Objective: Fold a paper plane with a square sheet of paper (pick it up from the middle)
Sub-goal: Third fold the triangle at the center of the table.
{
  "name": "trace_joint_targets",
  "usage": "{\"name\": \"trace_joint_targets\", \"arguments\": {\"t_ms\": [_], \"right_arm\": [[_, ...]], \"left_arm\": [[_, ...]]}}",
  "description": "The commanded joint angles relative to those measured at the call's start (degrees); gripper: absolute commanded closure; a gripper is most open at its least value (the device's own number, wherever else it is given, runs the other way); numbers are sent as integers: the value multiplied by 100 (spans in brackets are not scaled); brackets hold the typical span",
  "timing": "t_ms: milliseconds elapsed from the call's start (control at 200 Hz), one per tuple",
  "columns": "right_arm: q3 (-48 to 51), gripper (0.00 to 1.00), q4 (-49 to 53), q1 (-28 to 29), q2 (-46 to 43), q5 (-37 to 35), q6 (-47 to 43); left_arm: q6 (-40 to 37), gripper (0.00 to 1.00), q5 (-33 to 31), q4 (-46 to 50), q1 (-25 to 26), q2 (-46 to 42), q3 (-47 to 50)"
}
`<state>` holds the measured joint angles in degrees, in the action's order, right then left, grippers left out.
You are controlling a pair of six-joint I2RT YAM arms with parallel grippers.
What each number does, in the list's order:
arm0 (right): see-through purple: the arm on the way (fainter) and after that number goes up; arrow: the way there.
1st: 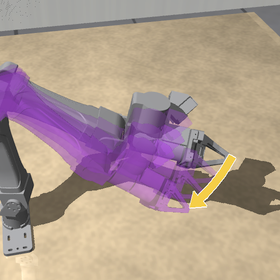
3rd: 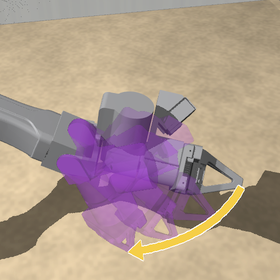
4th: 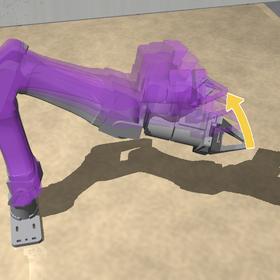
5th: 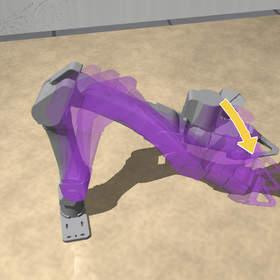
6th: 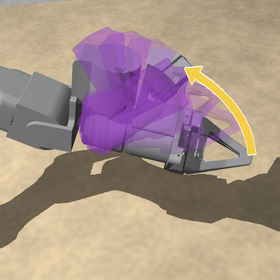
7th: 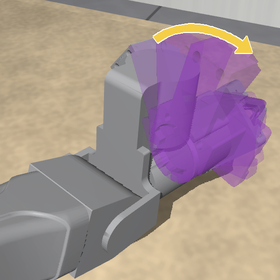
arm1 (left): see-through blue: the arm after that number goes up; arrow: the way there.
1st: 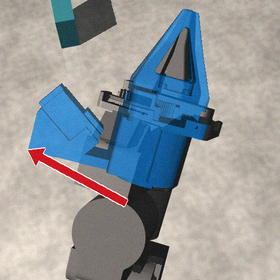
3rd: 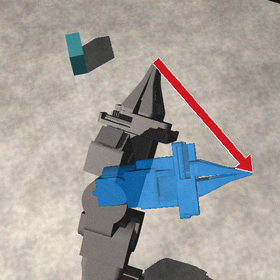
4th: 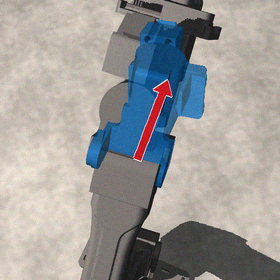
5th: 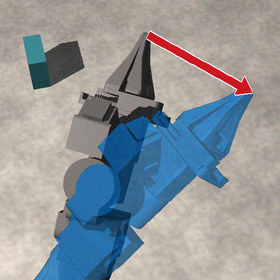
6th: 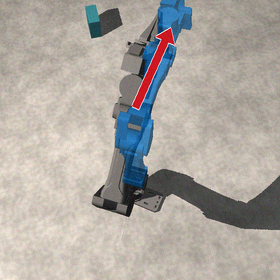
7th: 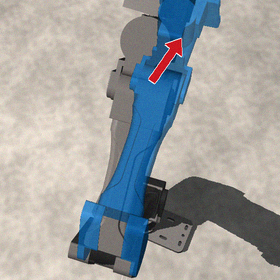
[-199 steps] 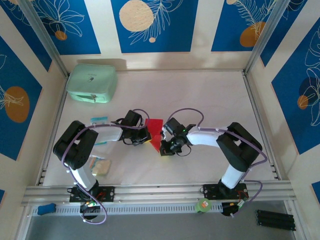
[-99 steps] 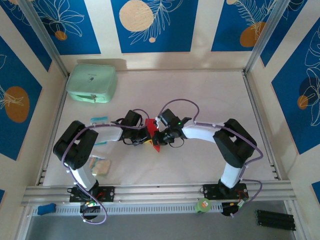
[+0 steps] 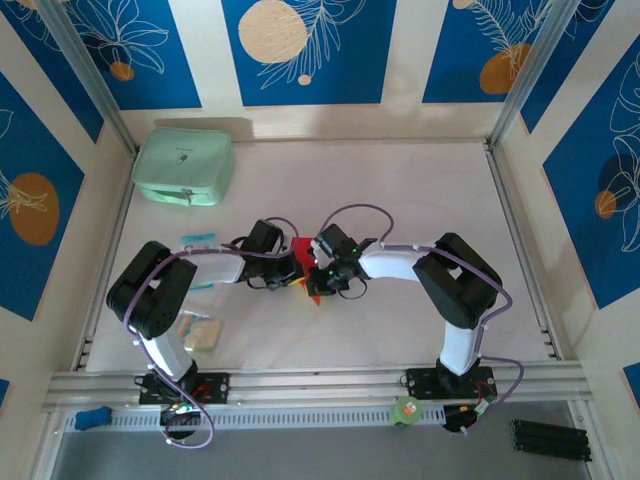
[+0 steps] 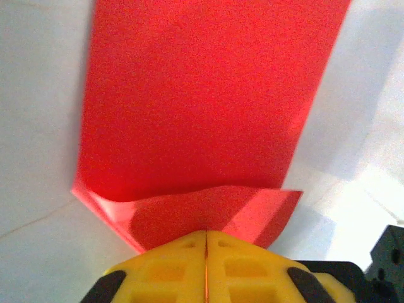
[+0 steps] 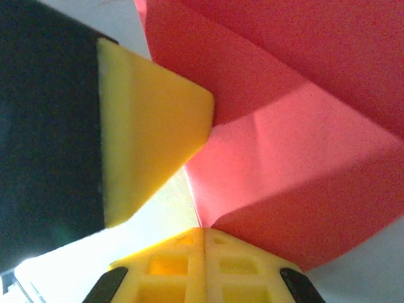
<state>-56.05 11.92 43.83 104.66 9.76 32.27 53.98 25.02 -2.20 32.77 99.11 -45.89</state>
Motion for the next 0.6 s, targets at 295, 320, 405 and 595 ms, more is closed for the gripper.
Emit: {"name": "trace_joint_targets", "arguments": {"t_ms": [295,320,405,595], "right_arm": [[407,100,534,-156,159,53,-219],[403,100,553,-157,166,44,-212],[385,100,639,-165,186,1,-208],[363,100,965,-165,204,-200,-221]], "left_arm": [[-459,90,-1,-57,12,32,117],[-523,90,-43,36,6,35,99],[-749,90,-201,272,8,57,50],[-1178,90,-456,657,-110,154,-93]]}}
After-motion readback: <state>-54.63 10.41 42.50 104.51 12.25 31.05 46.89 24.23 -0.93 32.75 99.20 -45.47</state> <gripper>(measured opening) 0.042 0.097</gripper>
